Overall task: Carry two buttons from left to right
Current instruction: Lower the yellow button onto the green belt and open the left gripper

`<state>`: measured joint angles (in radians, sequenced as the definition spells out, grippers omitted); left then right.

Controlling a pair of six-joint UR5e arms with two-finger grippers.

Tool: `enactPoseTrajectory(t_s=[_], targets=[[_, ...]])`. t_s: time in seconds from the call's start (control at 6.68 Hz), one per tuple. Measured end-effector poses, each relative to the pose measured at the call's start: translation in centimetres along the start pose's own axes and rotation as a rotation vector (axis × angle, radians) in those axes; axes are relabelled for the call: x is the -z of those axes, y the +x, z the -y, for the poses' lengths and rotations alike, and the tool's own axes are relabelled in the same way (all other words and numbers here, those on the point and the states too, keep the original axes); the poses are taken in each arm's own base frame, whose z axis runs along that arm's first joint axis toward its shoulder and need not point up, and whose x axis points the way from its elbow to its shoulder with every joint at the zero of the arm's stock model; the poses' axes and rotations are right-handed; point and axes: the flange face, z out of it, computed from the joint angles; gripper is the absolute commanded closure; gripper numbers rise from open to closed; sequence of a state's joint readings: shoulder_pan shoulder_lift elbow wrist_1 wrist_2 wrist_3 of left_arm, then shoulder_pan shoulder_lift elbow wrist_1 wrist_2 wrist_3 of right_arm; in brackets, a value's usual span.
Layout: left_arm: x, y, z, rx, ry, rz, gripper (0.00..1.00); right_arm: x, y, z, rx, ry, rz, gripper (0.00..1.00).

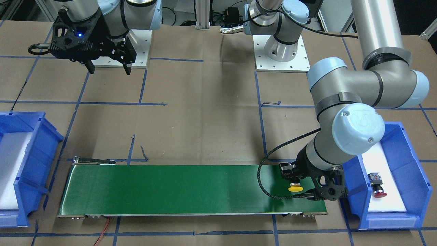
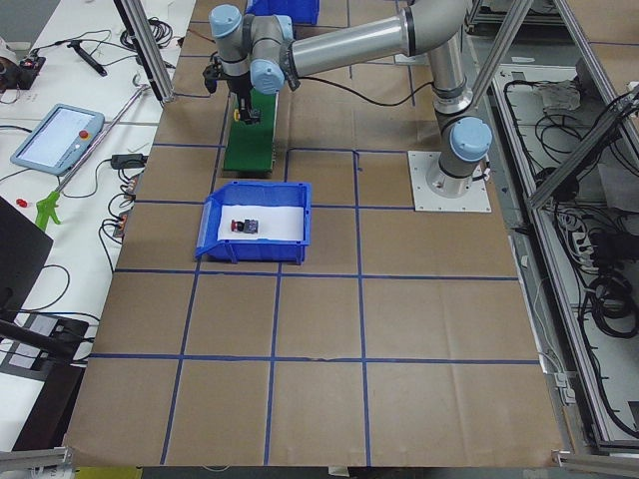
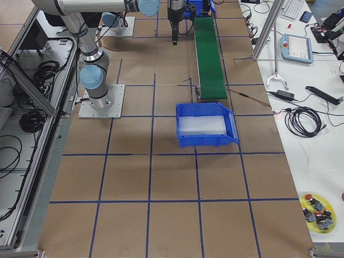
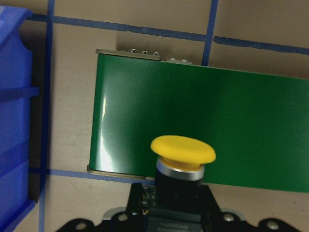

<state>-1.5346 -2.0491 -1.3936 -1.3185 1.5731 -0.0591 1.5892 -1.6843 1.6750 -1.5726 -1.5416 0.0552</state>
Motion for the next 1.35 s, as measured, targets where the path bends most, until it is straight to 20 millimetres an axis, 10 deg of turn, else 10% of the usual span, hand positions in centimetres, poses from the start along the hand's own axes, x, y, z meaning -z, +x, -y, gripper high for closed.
enactPoseTrajectory(t_s=[0.6,0.75,0.9,1.05,1.35], targets=[[-6.0,-0.2,-0.6,-0.009,0.070,-0.008,1.00,0.0,0.0,0.0,0.000,0.000,0.000,0.00],[-7.3,-0.3,-0.6,-0.005,0.071,-0.007,0.78,-0.1,0.0,0.1,0.000,0.000,0.000,0.00],[-7.7,-0.3,-0.6,-0.001,0.072,-0.005,0.16,-0.1,0.0,0.1,0.000,0.000,0.000,0.00],[-7.5,-0.4,-0.6,0.003,0.077,-0.005,0.00,-0.1,0.0,0.1,0.000,0.000,0.000,0.00],[-6.4,-0.3,-0.2,0.009,0.092,-0.008,0.00,0.0,0.0,0.0,0.000,0.002,0.000,0.00]])
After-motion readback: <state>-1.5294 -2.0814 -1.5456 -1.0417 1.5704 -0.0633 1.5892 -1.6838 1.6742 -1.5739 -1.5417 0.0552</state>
